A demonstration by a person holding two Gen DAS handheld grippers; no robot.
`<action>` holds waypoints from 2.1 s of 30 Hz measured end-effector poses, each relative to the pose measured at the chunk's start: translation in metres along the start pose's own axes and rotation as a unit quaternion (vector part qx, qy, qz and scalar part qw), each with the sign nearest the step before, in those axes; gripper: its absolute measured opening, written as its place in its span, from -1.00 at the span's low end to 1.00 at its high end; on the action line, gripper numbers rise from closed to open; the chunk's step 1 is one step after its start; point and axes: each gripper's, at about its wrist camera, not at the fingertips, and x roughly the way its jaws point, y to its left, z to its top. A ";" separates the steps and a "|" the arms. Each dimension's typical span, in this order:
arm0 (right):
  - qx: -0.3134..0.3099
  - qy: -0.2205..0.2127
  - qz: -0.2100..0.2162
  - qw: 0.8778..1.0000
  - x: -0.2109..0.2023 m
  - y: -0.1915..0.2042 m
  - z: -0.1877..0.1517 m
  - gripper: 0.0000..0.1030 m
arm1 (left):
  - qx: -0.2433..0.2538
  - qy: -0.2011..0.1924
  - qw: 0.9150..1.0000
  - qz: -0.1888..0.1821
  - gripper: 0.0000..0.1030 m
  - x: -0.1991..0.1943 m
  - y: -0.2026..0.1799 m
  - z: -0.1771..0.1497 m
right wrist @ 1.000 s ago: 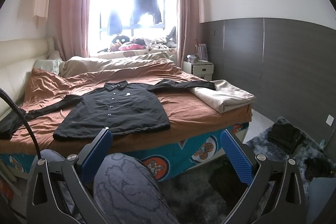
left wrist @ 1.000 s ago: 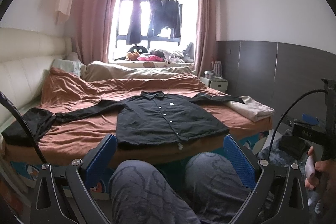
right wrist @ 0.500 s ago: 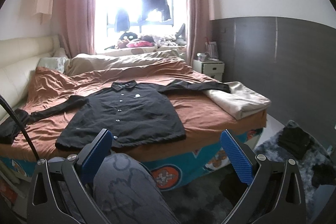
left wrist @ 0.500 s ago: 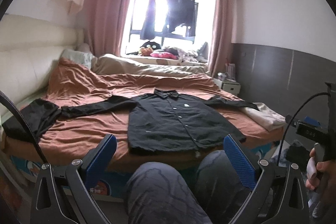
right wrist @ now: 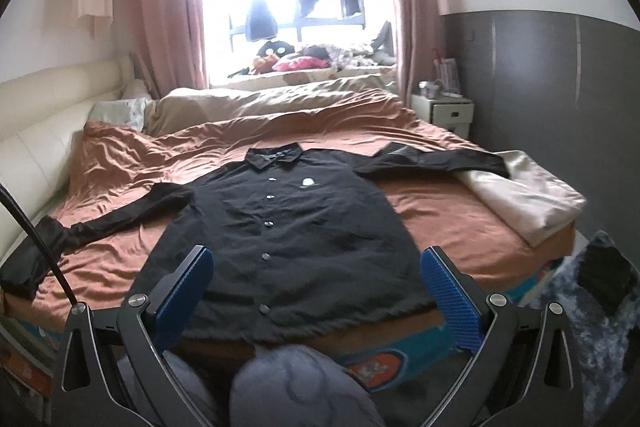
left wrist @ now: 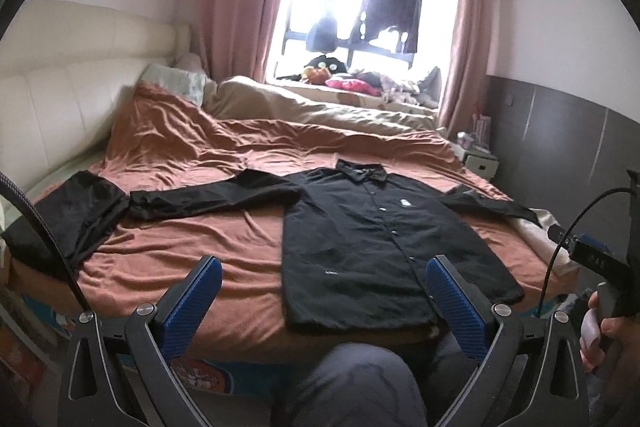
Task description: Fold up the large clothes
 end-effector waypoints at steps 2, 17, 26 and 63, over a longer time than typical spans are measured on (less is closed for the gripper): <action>0.004 0.009 0.013 1.000 0.015 0.003 0.009 1.00 | -0.002 0.006 1.000 0.007 0.99 0.011 0.005 0.005; 0.024 0.069 0.094 0.993 0.149 0.018 0.062 1.00 | -0.058 0.086 0.992 0.068 0.99 0.137 0.099 0.028; 0.031 0.103 0.118 0.987 0.236 0.038 0.099 1.00 | -0.133 0.112 0.978 0.115 0.80 0.193 0.186 0.044; 0.090 0.304 0.262 0.912 0.506 0.107 0.127 -0.66 | -0.339 0.181 0.893 0.234 -0.86 0.348 0.382 0.029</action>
